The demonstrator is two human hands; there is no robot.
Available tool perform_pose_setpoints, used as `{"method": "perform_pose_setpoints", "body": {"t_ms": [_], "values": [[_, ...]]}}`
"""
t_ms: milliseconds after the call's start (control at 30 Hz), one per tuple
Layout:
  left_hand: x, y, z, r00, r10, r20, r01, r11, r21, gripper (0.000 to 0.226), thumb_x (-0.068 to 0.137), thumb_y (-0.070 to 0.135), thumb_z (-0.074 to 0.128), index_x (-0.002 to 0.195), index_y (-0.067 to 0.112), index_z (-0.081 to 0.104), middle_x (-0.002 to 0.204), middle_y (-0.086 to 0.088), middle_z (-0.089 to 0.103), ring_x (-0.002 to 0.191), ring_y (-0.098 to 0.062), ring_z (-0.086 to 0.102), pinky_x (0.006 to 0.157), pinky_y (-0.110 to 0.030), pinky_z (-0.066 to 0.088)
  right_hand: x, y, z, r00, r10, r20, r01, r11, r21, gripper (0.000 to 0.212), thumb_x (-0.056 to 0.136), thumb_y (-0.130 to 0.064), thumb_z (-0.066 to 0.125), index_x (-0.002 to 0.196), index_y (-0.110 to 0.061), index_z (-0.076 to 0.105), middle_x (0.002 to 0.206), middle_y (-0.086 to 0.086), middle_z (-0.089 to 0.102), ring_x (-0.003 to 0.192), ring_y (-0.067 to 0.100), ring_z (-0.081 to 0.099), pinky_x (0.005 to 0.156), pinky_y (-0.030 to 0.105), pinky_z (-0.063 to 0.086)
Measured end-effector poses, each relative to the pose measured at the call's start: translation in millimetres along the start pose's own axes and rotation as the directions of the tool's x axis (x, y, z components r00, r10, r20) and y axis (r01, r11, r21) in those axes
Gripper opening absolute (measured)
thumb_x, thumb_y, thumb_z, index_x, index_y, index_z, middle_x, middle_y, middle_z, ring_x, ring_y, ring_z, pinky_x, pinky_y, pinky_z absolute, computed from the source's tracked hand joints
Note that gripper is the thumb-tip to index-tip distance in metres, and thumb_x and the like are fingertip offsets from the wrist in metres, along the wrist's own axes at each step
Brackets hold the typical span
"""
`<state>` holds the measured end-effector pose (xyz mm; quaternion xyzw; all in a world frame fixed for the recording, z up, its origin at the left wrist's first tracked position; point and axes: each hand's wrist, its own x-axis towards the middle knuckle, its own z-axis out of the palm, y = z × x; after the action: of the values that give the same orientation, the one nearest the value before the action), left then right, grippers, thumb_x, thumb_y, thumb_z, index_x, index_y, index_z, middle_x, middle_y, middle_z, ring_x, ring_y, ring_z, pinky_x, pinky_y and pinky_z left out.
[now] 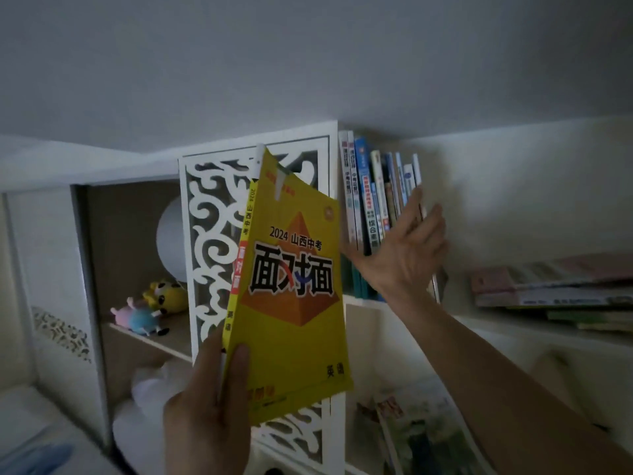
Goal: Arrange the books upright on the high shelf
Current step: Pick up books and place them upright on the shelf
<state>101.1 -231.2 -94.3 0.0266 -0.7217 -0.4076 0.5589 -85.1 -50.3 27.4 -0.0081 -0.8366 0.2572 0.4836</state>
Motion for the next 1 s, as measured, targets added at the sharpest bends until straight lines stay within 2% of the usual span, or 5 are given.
{"method": "perform_pose_setpoints", "body": {"t_ms": [233, 400, 600, 767, 1000], "values": [[15, 3, 15, 0.996, 0.087, -0.026, -0.086, 0.996, 0.035, 0.037, 0.097, 0.04, 0.049, 0.132, 0.039, 0.06, 0.086, 0.037, 0.057, 0.078, 0.026, 0.058, 0.057, 0.009, 0.037, 10, 12, 18, 0.998, -0.023, -0.063, 0.023, 1.0, 0.009, 0.138, 0.057, -0.07, 0.08, 0.161, -0.018, 0.006, 0.154, 0.029, 0.022, 0.124, 0.049, 0.044, 0.093, 0.061, 0.05], [15, 0, 19, 0.987, 0.157, -0.04, -0.154, 0.986, 0.07, 0.032, 0.098, 0.035, 0.056, 0.129, 0.035, 0.064, 0.092, 0.019, 0.069, 0.076, 0.014, 0.064, 0.063, 0.008, 0.04, 17, 39, 5, 0.991, -0.068, -0.119, 0.075, 0.995, 0.06, 0.13, 0.061, -0.063, 0.081, 0.16, -0.025, 0.006, 0.15, 0.027, 0.024, 0.121, 0.047, 0.043, 0.092, 0.059, 0.05], [26, 18, 39, 0.978, 0.201, -0.05, -0.197, 0.977, 0.075, 0.034, 0.1, 0.043, 0.046, 0.129, 0.032, 0.062, 0.051, 0.012, 0.055, 0.04, -0.003, 0.054, 0.039, -0.015, 0.043, 20, 55, -8, 0.988, -0.074, -0.138, 0.083, 0.995, 0.055, 0.125, 0.064, -0.057, 0.084, 0.16, -0.026, 0.009, 0.145, 0.027, 0.024, 0.114, 0.046, 0.042, 0.084, 0.054, 0.051], [59, 40, 97, 0.974, 0.226, -0.004, -0.226, 0.973, -0.049, 0.028, 0.108, 0.028, 0.045, 0.131, 0.017, 0.058, 0.05, 0.01, 0.044, 0.056, -0.013, 0.059, 0.039, -0.015, 0.036, 21, 59, -11, 0.988, -0.084, -0.127, 0.093, 0.994, 0.064, 0.125, 0.064, -0.059, 0.082, 0.159, -0.027, 0.008, 0.145, 0.027, 0.025, 0.113, 0.048, 0.043, 0.085, 0.053, 0.049], [71, 32, 157, 0.981, 0.192, -0.017, -0.192, 0.978, -0.085, 0.035, 0.108, 0.022, 0.041, 0.143, 0.017, 0.044, 0.061, 0.018, 0.041, 0.042, 0.005, 0.041, 0.041, -0.007, 0.03, 21, 63, -9, 0.989, -0.095, -0.116, 0.101, 0.993, 0.053, 0.128, 0.061, -0.065, 0.08, 0.16, -0.031, 0.006, 0.147, 0.026, 0.023, 0.112, 0.049, 0.045, 0.082, 0.054, 0.054]]}}
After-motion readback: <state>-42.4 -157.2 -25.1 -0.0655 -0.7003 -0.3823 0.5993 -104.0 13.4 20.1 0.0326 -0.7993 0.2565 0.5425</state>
